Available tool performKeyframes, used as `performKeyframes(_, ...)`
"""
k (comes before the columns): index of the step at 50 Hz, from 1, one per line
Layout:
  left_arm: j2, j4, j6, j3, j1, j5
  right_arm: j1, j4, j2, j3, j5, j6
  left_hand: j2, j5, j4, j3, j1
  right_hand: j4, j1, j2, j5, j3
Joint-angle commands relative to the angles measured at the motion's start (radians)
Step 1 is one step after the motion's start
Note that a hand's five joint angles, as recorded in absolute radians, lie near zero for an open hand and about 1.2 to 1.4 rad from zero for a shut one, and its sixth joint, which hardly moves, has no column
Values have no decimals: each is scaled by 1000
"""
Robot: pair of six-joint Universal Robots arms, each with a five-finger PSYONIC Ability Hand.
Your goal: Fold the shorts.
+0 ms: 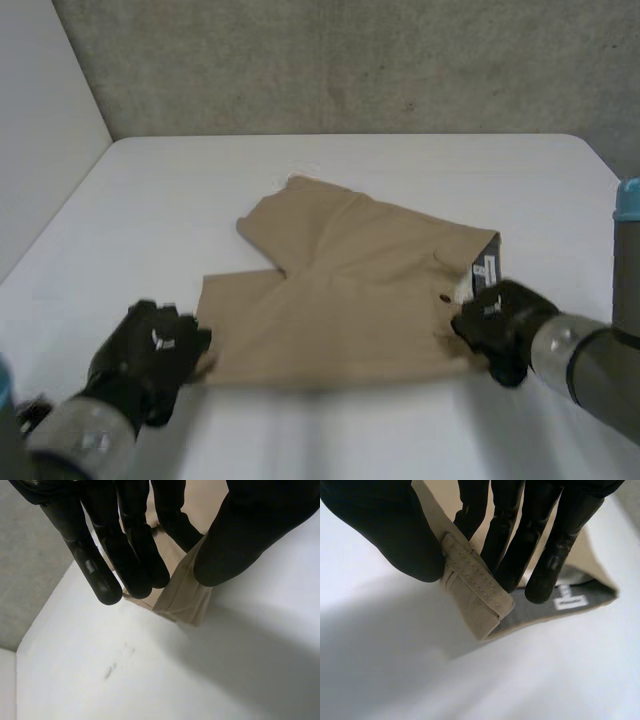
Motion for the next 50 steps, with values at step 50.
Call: performKeyframes(50,-1570,-147,4,2196,-50,14,-50,-689,501,-406,144,71,198,253,199,205,247,-556,-339,-541,-516,-548)
